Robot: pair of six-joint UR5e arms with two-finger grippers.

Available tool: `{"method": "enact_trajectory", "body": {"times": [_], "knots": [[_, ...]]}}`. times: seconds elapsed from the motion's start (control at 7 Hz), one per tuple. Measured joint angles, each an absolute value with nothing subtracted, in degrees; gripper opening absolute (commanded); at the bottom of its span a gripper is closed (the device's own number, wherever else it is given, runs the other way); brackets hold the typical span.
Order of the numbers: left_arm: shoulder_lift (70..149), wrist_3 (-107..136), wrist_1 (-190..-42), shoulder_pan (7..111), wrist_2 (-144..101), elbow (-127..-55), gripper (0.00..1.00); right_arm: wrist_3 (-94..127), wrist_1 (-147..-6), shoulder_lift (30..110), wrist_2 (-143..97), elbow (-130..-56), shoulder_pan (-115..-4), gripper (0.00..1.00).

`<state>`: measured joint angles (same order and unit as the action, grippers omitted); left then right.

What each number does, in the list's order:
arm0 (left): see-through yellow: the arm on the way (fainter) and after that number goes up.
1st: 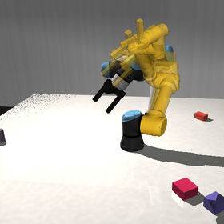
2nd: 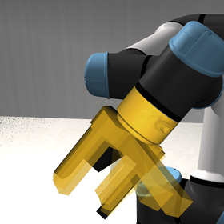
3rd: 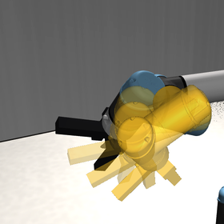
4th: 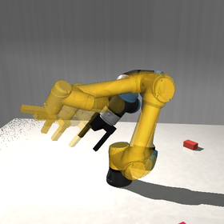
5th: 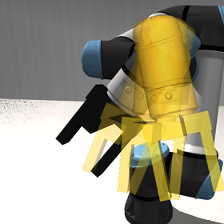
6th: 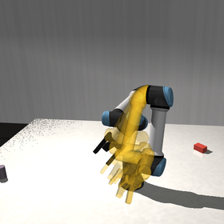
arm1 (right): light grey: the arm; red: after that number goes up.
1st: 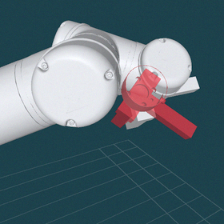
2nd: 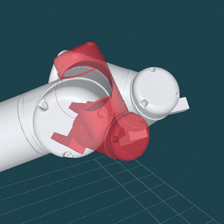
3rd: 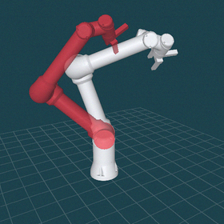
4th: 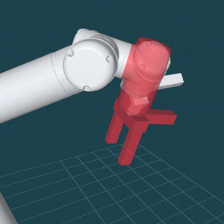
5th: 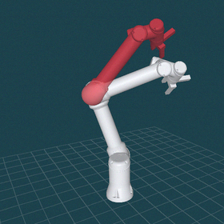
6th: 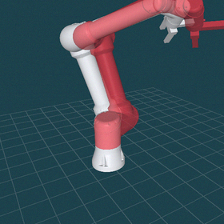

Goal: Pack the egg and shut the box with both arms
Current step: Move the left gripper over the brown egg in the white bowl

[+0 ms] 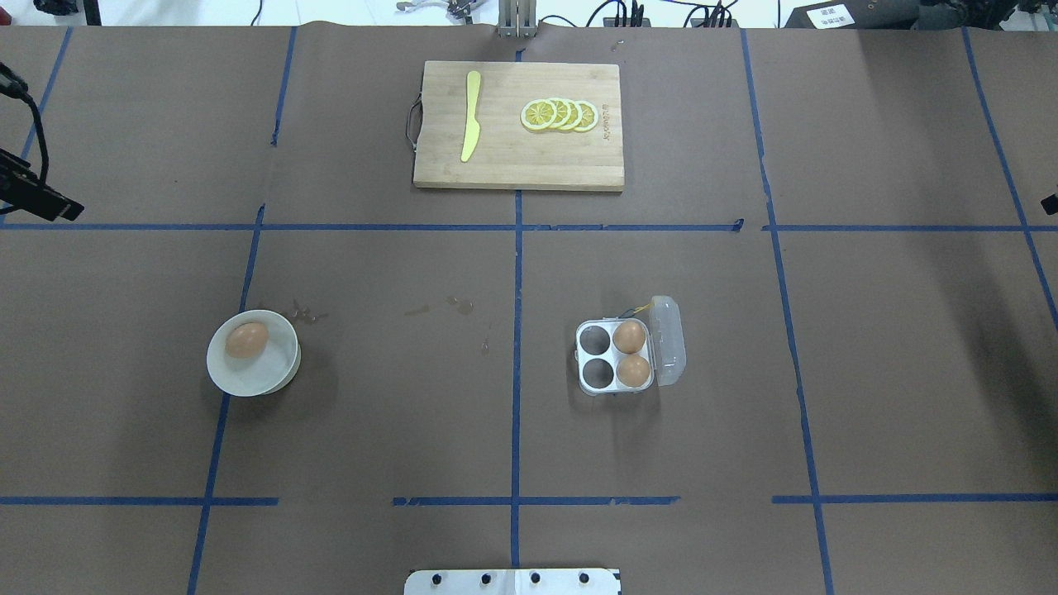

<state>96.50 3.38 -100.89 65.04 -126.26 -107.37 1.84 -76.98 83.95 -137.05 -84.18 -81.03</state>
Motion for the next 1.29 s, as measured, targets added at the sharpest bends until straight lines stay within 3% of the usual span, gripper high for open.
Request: {"method": "enact_trajectory", "body": {"times": [0.43, 1.29], "knots": [[96.18, 9.60, -101.02, 54.40, -119.38, -111.61, 0.97, 1.85, -76.73, 83.99, -137.19, -84.12, -80.55, 1.00], [96.32, 24.85, -100.56, 38.13, -112.32, -113.36, 0.75, 1.76, -76.64, 84.02, -137.11, -84.11, -79.01, 1.00]]}}
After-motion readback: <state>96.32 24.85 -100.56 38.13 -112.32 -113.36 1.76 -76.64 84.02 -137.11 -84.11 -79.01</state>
